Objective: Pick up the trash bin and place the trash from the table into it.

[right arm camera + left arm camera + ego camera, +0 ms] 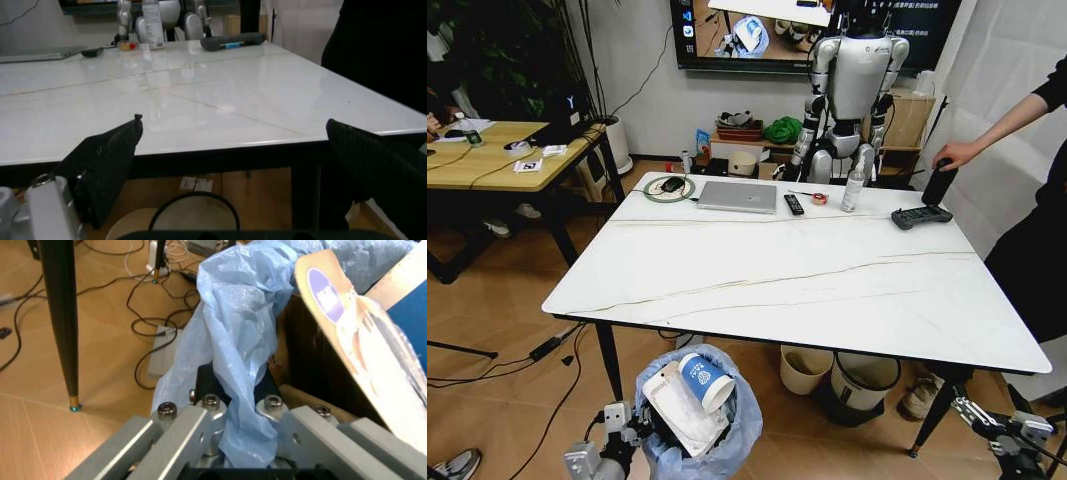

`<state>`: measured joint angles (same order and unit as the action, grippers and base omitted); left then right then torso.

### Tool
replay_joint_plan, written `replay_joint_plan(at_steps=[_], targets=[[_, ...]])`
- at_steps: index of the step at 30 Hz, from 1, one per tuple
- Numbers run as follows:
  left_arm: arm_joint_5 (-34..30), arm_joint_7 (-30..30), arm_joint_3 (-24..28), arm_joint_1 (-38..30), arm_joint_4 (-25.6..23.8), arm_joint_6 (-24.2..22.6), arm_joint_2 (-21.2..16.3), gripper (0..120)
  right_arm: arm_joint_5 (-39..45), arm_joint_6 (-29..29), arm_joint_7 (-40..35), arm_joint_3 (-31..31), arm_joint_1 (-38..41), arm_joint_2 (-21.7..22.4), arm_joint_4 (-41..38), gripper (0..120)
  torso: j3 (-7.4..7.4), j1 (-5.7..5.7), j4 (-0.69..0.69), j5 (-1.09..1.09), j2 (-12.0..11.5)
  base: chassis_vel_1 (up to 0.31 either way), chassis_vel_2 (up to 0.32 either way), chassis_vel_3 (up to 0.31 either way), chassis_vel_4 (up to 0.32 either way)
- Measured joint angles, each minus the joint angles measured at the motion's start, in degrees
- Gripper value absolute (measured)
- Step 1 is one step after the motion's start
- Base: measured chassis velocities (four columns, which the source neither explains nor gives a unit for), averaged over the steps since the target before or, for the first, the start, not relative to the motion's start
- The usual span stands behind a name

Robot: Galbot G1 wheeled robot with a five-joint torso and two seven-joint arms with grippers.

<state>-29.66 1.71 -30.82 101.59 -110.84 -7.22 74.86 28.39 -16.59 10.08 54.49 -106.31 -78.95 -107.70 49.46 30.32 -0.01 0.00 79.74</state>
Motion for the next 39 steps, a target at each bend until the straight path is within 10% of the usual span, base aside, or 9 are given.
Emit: replay_joint_plan(at_steps=[39], targets=[[1.4, -0.84, 1.29, 0.64, 4.44, 1.61, 2.82, 0, 0.06, 0.0, 0.0, 0.0, 0.0, 0.0, 0.0, 100, -6.99, -5.79, 0.01, 0.0, -12.77, 0.0, 0.0, 0.0, 0.0]])
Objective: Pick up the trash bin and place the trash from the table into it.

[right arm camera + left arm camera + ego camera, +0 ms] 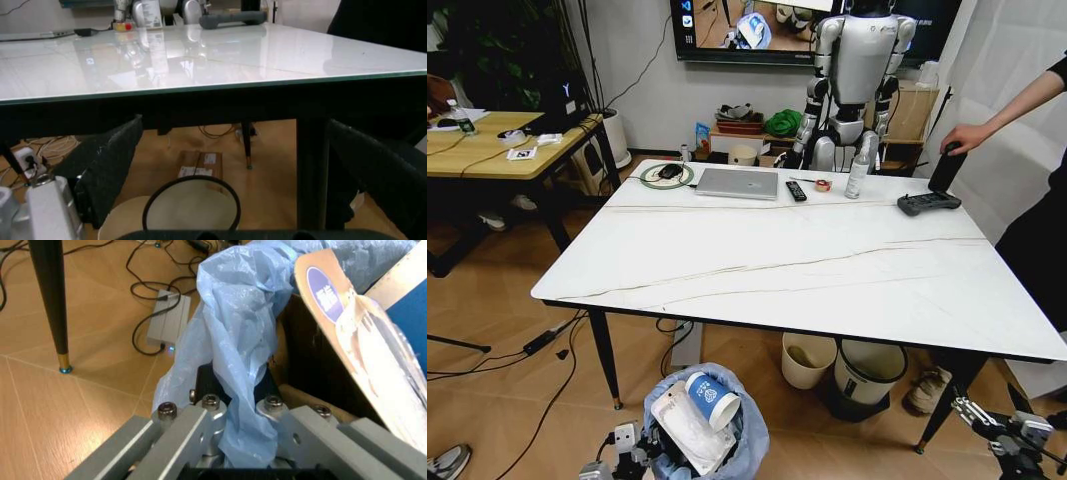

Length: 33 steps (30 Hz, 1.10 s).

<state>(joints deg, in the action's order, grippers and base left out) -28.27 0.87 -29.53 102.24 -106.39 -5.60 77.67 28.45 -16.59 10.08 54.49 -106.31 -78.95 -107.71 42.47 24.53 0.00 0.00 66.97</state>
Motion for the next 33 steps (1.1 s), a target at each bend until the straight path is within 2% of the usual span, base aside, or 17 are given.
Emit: replay_joint_plan(at_steps=[33], targets=[[-1.31, -0.02, -0.7, -3.14, 5.29, -0.26, -0.35, 0, 0.0, 0.0, 0.0, 0.0, 0.0, 0.0, 0.0, 100, -5.24, -4.11, -0.01, 0.0, -9.35, 0.0, 0.0, 0.0, 0.0]])
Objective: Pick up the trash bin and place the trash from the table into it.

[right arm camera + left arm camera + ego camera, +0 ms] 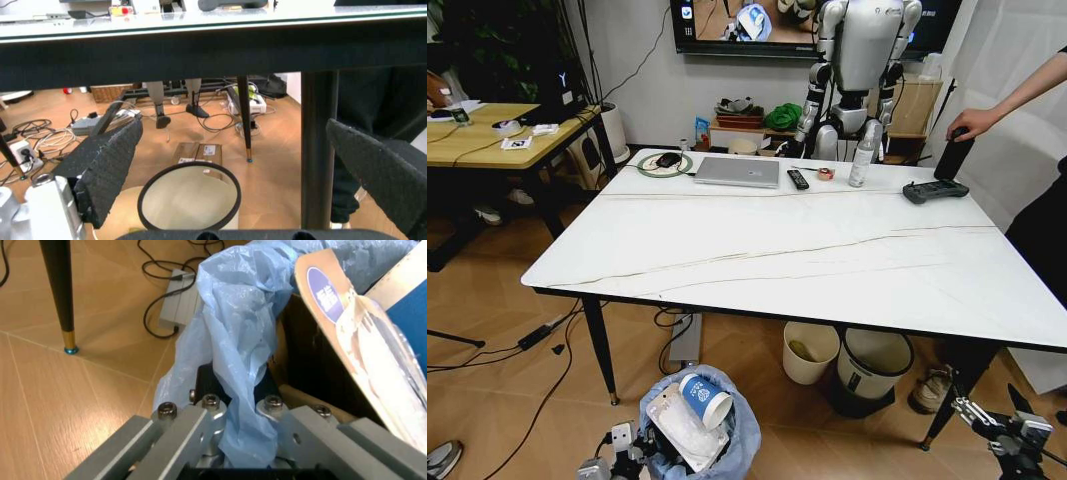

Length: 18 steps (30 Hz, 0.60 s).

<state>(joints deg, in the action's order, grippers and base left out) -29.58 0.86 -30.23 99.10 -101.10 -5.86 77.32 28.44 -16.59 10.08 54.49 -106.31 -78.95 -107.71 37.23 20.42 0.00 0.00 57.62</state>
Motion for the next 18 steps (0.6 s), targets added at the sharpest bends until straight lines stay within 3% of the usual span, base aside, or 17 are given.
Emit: replay_joint_plan(at_steps=[18], targets=[[0.49, -0.2, -0.13, -0.47, 1.51, 0.27, 0.14, 0, 0.0, 0.0, 0.0, 0.0, 0.0, 0.0, 0.0, 100, -2.4, -1.85, 0.0, 0.0, -4.26, 0.0, 0.0, 0.0, 0.0]])
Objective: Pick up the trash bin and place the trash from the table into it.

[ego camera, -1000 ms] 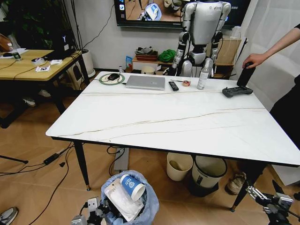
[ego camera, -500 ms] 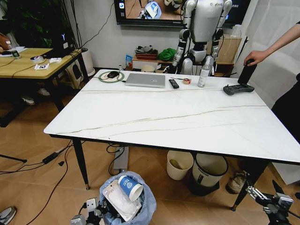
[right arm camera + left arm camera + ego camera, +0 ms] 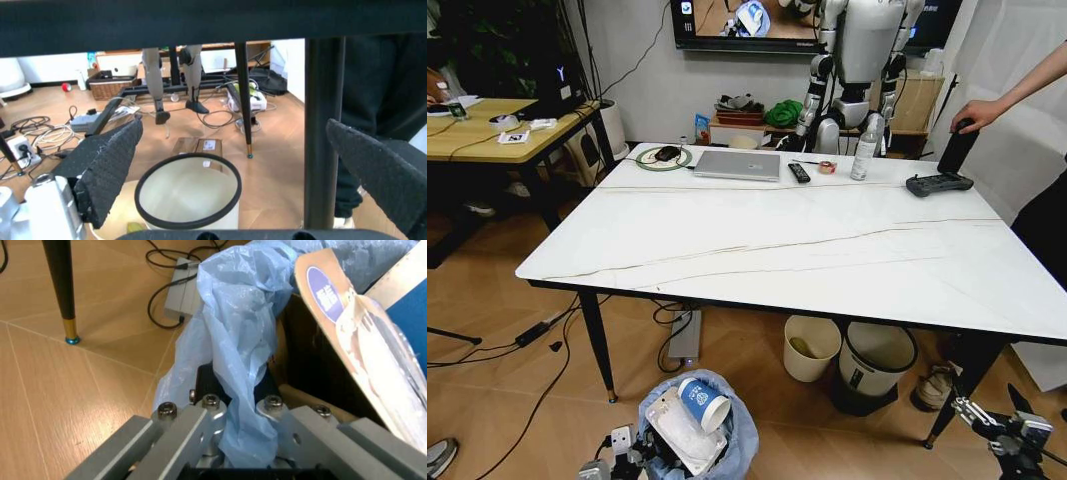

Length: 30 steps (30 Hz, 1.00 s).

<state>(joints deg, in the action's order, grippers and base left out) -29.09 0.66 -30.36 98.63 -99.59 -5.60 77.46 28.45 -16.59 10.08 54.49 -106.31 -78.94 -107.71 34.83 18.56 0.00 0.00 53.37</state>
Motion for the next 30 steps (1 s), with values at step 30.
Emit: replay_joint_plan(at_steps=[30], targets=[[1.03, 0.01, -0.09, -0.49, 0.89, 0.16, 0.21, 0, 0.0, 0.0, 0.0, 0.0, 0.0, 0.0, 0.0, 100, -4.79, -3.57, 0.0, 0.0, -8.37, 0.0, 0.0, 0.0, 0.0]])
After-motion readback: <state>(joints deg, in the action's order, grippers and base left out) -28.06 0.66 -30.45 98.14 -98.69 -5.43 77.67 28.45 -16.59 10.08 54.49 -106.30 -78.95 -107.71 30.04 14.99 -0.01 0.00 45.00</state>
